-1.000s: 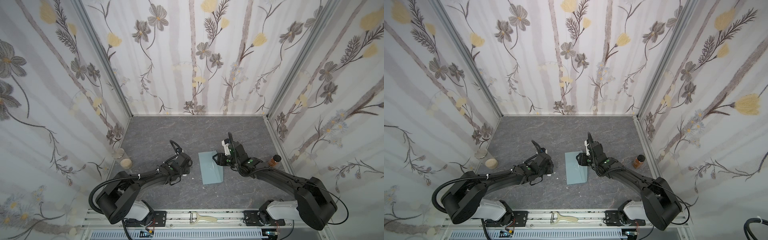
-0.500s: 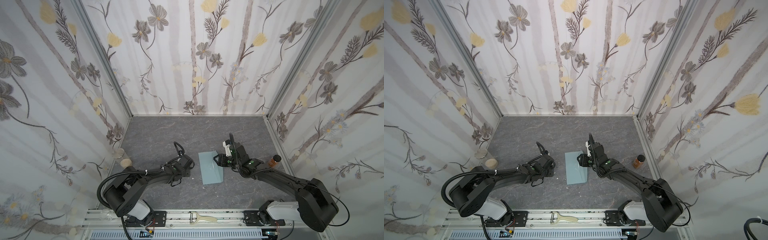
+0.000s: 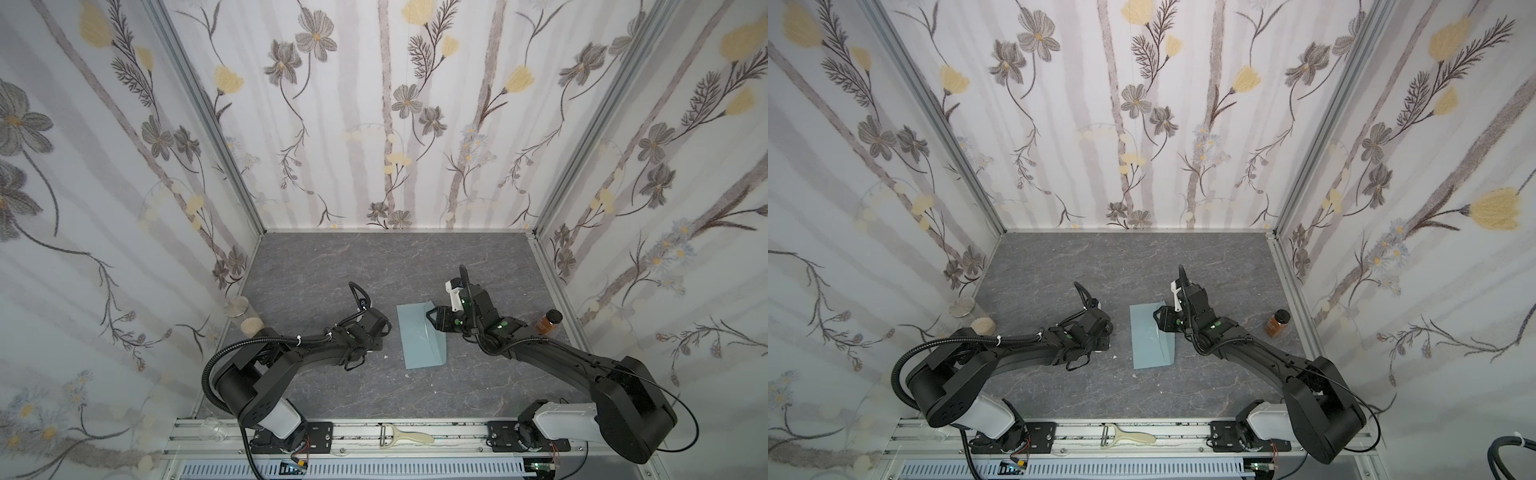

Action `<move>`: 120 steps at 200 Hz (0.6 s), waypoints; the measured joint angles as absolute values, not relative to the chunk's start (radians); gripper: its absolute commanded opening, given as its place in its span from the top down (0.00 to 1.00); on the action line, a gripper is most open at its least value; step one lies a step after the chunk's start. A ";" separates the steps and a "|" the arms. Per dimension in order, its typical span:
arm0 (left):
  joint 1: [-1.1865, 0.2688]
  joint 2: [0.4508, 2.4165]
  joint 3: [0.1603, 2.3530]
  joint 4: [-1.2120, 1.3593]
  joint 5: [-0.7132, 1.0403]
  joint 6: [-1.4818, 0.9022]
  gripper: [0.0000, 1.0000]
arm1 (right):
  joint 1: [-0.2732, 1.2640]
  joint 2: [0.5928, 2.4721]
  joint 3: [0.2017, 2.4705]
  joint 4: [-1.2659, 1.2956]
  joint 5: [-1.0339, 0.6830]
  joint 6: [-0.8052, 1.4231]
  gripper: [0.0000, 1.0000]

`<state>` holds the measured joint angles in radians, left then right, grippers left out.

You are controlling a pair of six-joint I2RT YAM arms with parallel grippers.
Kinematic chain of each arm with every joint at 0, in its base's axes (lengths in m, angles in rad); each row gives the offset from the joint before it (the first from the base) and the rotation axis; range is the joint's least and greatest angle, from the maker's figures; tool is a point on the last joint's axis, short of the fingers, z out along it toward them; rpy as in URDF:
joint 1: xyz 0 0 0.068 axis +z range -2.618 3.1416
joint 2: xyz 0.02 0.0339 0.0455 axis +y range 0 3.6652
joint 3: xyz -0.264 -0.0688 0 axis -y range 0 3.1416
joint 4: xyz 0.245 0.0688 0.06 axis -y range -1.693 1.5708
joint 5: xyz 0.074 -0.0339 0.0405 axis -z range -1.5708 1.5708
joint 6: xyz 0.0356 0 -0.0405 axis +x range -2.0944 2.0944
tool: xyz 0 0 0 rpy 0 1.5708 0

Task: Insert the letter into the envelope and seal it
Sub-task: 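Grasp the white glue stick with the left gripper while right gripper hovers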

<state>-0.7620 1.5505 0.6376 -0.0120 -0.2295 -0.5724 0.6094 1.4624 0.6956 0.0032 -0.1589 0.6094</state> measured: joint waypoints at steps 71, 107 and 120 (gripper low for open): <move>-0.764 1.514 0.644 -0.100 -0.180 -0.572 0.58 | 0.609 1.459 0.695 0.005 -0.162 0.609 0.46; -0.765 1.548 0.674 -0.112 -0.193 -0.553 0.61 | 0.609 1.459 0.694 0.007 -0.163 0.609 0.46; -0.765 1.563 0.685 -0.108 -0.201 -0.548 0.66 | 0.609 1.459 0.694 0.008 -0.163 0.610 0.46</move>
<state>-0.7650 1.5631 0.6853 -0.1078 -0.2012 -0.5484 0.6086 1.4586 0.6937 0.0078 -0.1627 0.6098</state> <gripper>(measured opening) 0.392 0.537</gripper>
